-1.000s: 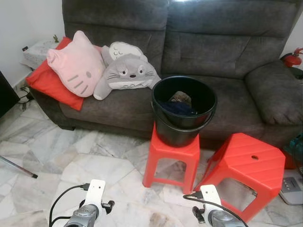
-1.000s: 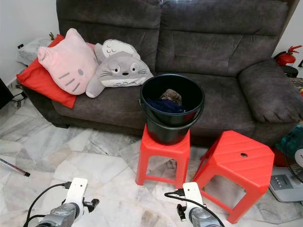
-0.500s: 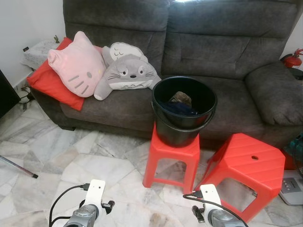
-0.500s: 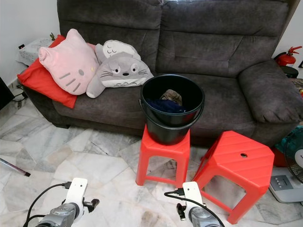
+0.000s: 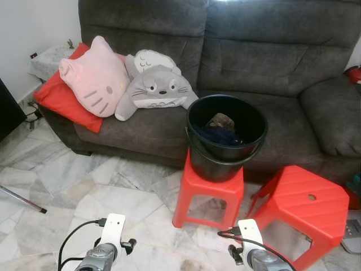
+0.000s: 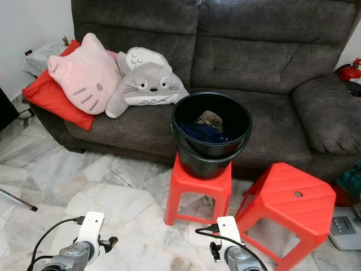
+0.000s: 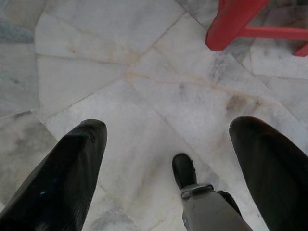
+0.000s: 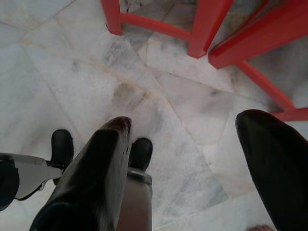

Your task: Hang hanger

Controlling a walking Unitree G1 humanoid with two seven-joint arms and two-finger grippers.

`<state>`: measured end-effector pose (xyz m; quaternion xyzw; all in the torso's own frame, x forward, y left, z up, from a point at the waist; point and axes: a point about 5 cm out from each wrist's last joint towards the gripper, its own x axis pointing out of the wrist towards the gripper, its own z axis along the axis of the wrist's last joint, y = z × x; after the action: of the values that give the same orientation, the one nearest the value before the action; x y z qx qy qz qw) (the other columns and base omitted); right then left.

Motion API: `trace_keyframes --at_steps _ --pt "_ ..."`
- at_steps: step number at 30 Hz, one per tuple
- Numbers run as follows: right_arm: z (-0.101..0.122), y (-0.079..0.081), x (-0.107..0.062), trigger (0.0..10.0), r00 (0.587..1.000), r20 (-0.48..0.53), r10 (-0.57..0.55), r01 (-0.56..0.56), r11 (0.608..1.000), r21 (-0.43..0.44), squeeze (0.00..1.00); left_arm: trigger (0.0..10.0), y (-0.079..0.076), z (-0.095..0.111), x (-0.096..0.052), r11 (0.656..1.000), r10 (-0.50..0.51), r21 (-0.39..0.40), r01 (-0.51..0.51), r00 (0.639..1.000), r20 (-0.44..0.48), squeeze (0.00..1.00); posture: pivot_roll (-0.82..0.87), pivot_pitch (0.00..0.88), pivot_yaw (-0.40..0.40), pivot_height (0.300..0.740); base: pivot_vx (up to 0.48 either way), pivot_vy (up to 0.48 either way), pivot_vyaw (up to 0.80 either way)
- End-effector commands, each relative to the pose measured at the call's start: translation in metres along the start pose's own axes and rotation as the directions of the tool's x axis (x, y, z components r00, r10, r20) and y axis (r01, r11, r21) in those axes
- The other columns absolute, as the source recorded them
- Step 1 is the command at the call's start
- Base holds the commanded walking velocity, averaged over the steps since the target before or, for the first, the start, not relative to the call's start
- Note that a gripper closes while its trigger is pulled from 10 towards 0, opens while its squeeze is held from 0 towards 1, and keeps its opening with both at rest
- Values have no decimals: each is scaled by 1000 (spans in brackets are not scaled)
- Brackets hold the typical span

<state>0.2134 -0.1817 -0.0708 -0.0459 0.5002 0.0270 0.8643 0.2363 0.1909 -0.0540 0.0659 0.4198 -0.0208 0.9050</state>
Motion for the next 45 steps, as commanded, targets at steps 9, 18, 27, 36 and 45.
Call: trace_keyframes --at_steps 9,18,27,36,45 --pt "2 1 0 10000 1000 4 4 -4 1000 3 0 10000 2 -2 0 1000 -3 4 3 1000 -7 0 -29 0 -20 740 255 0 0" --pt "2 1 0 10000 1000 5 4 -4 1000 6 0 10000 2 -1 0 1000 -4 6 5 1000 -6 0 -28 0 -21 740 256 0 0" --pt "3 1 0 10000 1000 10 2 -2 1000 9 0 10000 2 0 0 1000 -4 8 4 1000 -5 0 -35 0 -18 740 111 0 0" --pt "8 0 0 10000 998 55 -24 21 999 44 0 10000 2 2 0 1000 -3 11 3 1000 0 0 -59 0 -9 740 0 0 0" --pt "21 -8 -3 10000 959 230 -166 118 971 209 0 10000 -1 7 1 1000 -1 -4 1 1000 5 0 -101 0 3 740 0 0 0"
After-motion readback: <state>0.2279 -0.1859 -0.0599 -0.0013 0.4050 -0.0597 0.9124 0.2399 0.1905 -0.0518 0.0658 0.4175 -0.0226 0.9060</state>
